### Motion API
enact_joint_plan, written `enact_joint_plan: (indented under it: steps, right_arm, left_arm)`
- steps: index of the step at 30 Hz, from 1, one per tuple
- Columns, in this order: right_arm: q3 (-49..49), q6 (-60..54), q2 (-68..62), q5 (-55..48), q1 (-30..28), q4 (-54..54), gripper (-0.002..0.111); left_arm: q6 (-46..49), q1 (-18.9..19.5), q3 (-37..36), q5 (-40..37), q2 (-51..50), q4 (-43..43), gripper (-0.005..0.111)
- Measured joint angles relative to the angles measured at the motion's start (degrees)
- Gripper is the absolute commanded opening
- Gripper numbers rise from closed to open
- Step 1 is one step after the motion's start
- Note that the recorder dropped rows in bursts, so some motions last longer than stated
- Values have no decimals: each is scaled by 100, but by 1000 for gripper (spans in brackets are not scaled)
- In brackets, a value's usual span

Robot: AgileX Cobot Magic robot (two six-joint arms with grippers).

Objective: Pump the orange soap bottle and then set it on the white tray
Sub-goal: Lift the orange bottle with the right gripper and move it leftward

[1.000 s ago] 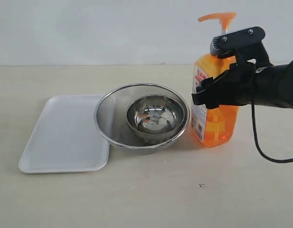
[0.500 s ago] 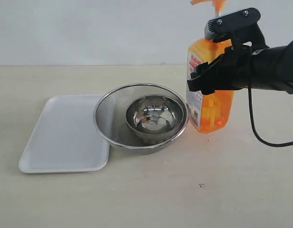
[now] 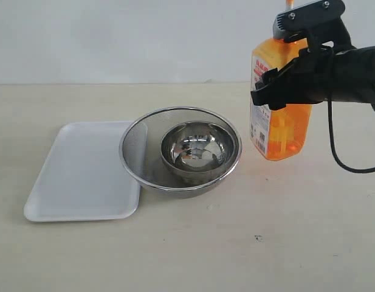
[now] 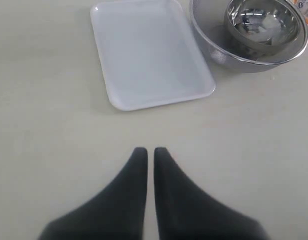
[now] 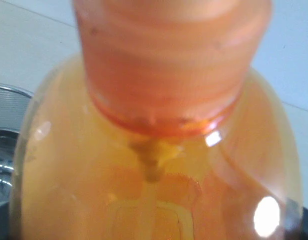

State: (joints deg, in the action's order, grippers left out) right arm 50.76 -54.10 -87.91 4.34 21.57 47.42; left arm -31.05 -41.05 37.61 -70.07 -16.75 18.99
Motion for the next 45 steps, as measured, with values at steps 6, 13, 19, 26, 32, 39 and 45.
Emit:
enact_joint_plan:
  steps: [6,13,19,26,32,39,45]
  right_arm:
    - [0,-82,0,-12,-23,54,0]
    - [0,-93,66,-21,-23,64,0]
    - [0,-93,377,-43,-23,64,0]
    - [0,-97,525,-188,-23,64,0]
    - [172,-97,591,-578,-37,64,0]
    - [652,-97,605,-1034,-37,76,0]
    - [775,-97,605,-1253,-37,65,0]
  left_arm:
    - [0,0,0,0,0,0,5]
    - [-27,0,0,0,0,0,5]
    - [-37,0,0,0,0,37,5]
    - [-37,0,0,0,0,37,5]
    - [-37,0,0,0,0,37,5]
    - [-37,0,0,0,0,37,5]
    - [-37,0,0,0,0,37,5]
